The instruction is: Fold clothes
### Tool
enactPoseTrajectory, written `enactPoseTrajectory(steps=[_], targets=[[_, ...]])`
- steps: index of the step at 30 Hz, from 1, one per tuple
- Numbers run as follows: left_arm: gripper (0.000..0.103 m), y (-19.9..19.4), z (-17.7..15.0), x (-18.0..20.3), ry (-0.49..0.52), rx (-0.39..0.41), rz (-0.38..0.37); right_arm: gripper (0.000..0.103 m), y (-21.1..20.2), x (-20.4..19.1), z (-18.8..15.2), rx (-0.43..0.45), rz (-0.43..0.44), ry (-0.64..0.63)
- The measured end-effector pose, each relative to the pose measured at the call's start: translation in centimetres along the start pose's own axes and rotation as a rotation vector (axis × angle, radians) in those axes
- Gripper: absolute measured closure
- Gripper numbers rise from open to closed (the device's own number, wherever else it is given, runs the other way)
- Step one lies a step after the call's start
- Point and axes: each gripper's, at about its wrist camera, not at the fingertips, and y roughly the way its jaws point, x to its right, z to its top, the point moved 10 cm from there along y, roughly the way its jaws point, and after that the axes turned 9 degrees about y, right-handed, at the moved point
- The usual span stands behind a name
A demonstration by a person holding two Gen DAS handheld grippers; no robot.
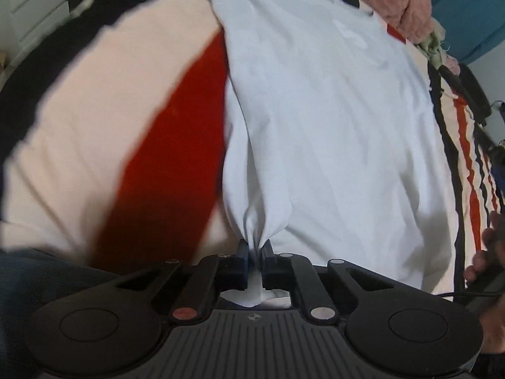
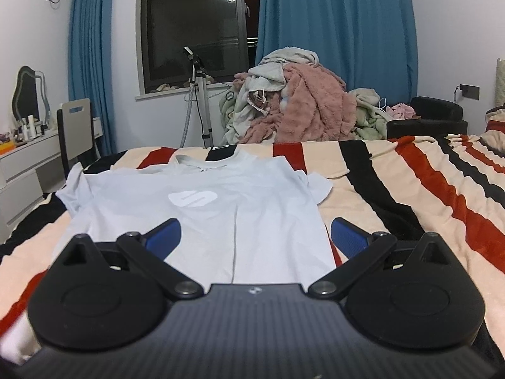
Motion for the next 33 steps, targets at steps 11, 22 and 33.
enactPoseTrajectory(steps=[11,22,33], targets=[[0.060,-2.5,1.3,-3.8,0.074,-0.070,0.253,0.000,-0.3,-0.7,0.3,0.000,0.035,-0.001],[0.016,-2.8,9.4,2.3,0.163,0.298,0.228,0.000,-1.2,-0.8,1.3,0.043,0.045,0.014],[0.001,1.6,16.6,14.9,0.302,0.650,0.132,0.000,-1.7,-0.3,2.3,0.123,0.025,0.002]])
